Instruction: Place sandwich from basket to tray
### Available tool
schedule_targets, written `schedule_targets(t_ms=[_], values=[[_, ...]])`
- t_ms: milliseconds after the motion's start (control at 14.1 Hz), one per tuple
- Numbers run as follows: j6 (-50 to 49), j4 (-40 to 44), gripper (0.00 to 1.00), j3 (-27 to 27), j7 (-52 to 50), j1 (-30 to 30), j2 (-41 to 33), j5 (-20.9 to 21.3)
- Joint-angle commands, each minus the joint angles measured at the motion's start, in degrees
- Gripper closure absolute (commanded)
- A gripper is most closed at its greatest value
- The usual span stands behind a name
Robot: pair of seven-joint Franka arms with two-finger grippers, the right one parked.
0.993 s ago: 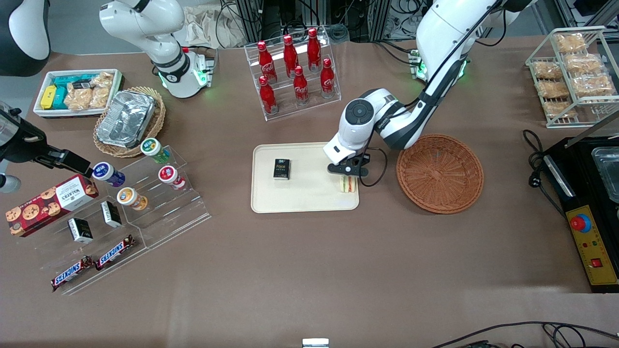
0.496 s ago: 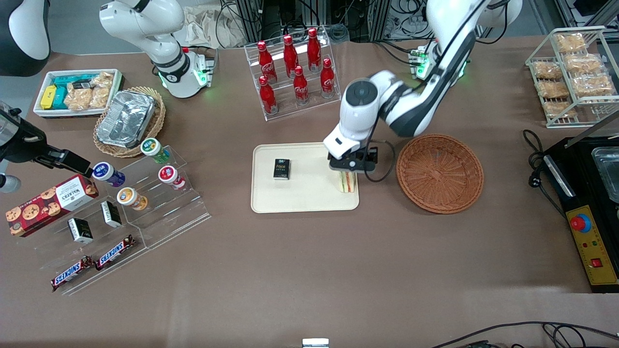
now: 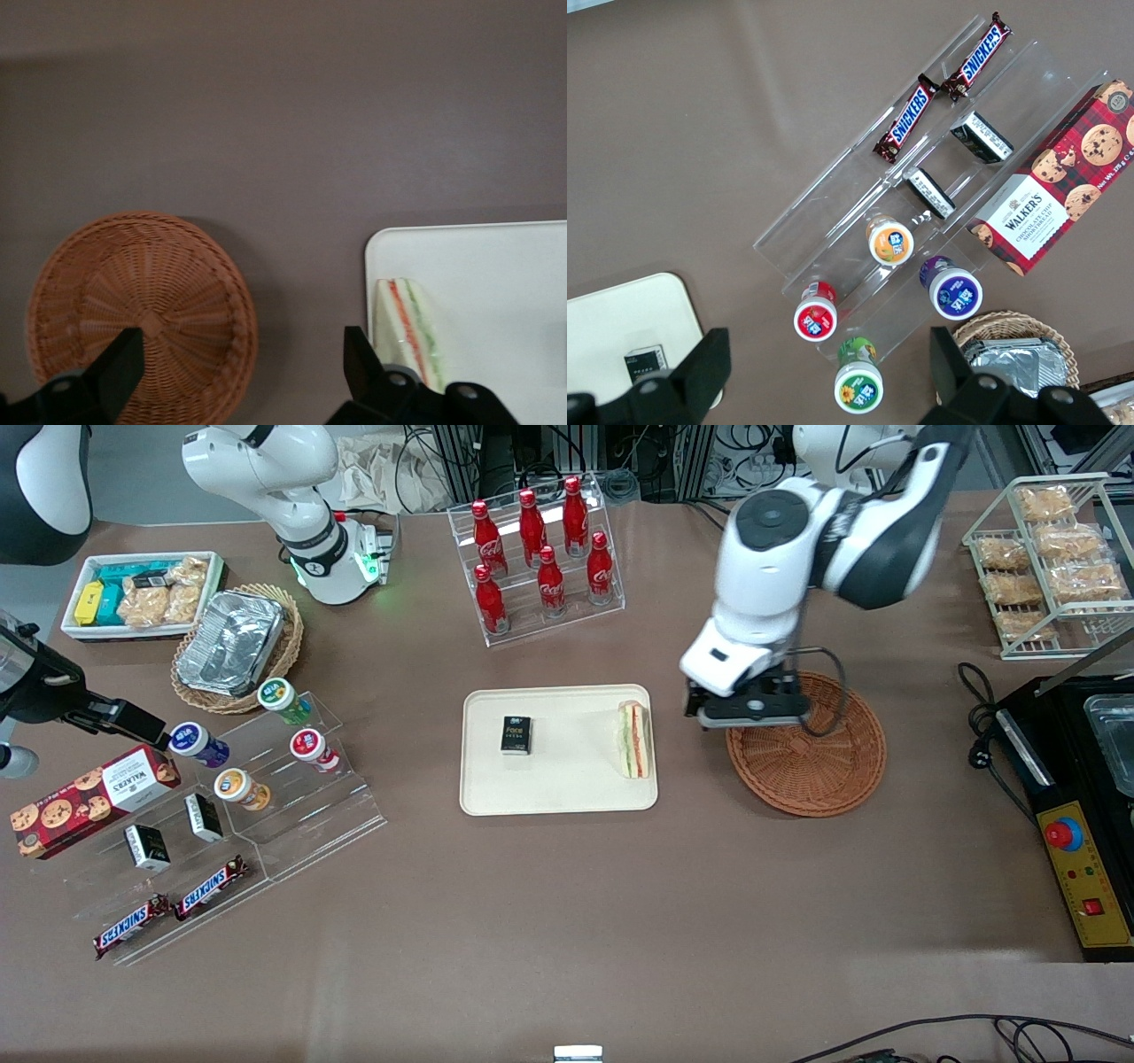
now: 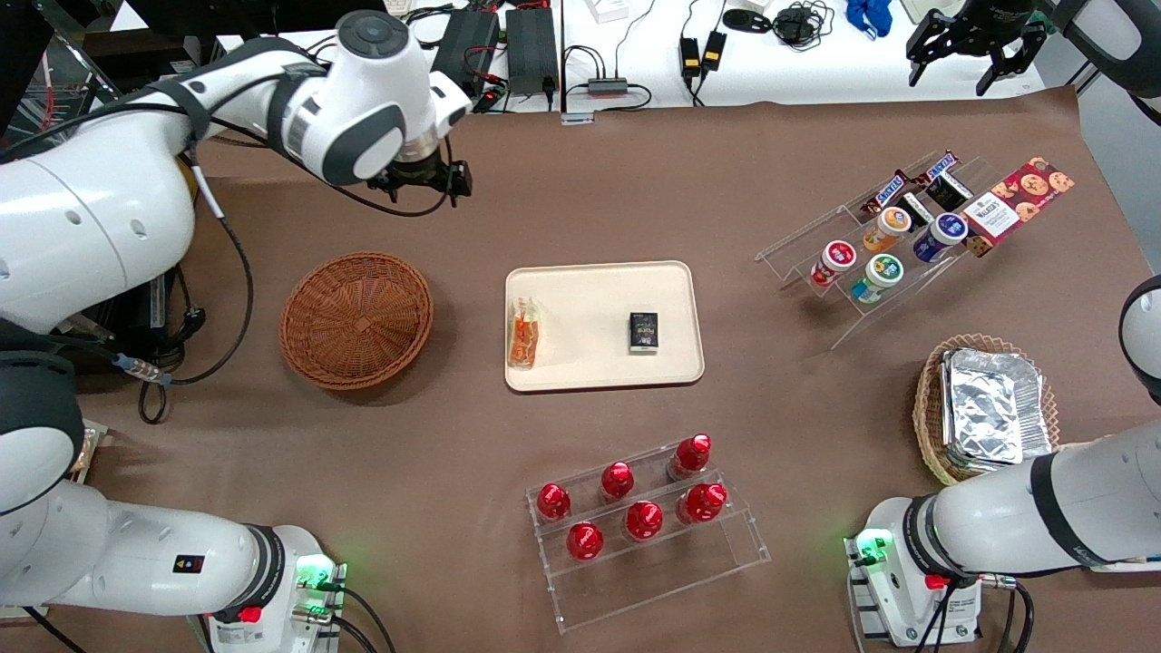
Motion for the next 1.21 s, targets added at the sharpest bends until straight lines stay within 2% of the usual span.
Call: schedule_targets(t_ms=[0, 213, 284, 426, 638, 1135], values=[[-3.04, -0.88, 0.00, -0.53, 4.37, 4.60, -4.17, -1.94], [-4.09, -1.23, 0.00, 0.78, 8.66, 8.05, -7.16, -2.55], [-5.49, -1.23, 0.00, 3.75, 12.69, 7.62, -8.22, -2.99], [-7.87, -1.31, 0.00, 10.24, 20.86, 5.78, -10.85, -9.03], [-9.81, -1.32, 0.00, 19.14, 29.14, 2.78, -13.23, -15.81], [-11.56, -0.70, 0.00, 23.37, 33.37, 1.02, -14.99, -16.35]])
